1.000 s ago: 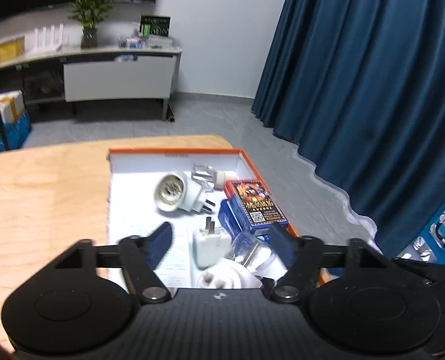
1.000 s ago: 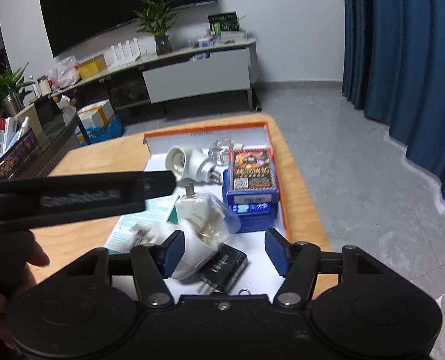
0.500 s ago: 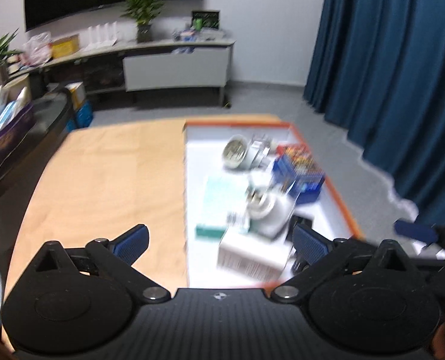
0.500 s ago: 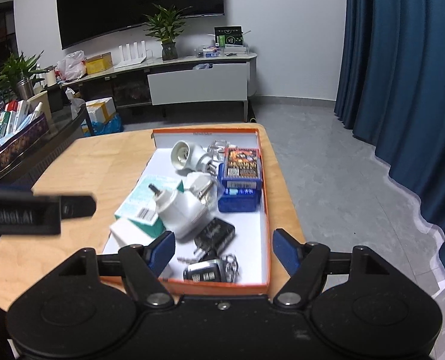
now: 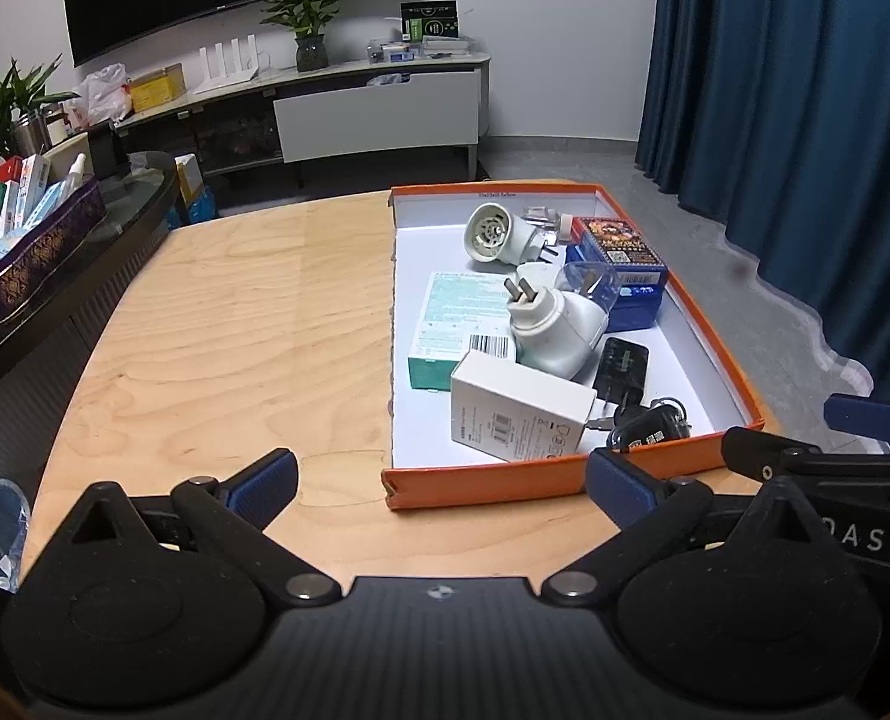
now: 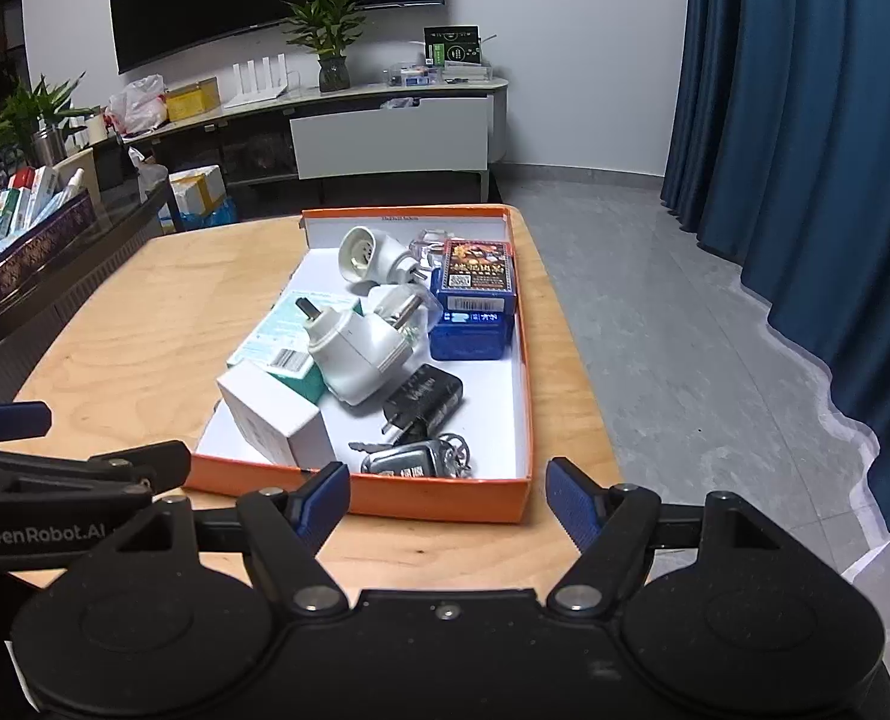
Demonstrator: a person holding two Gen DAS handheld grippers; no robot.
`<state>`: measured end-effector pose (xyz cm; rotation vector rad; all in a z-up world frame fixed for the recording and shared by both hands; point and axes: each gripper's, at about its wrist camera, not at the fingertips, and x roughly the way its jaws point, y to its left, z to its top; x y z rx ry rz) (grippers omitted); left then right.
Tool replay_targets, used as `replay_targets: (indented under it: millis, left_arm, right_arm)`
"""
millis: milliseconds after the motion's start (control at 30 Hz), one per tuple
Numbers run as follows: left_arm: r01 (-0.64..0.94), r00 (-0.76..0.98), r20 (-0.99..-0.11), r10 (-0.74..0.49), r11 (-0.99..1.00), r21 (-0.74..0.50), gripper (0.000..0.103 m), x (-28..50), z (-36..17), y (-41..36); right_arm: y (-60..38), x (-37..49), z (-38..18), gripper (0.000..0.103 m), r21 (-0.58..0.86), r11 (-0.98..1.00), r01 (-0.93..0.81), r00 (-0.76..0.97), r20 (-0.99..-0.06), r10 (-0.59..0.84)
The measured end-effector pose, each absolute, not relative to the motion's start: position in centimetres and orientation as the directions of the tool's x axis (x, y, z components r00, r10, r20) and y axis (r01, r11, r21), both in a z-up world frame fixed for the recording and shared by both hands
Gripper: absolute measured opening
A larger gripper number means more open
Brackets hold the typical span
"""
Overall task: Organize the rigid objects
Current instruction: 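Withdraw both open tools from the box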
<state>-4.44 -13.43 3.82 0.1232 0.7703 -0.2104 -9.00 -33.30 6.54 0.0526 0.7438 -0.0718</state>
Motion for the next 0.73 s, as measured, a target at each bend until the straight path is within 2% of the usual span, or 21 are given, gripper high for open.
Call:
replay_targets:
  millis: [733]
  left_arm:
    - [0.233,0.695,-0.702,-0.156,0.972,0.014,0.103,-4.78,3.13,-13.75]
  right_arm:
    - [-33.44,-8.87,6.01,0.085,0.018,0.995,0.097,0.722,-0.689,-0.058]
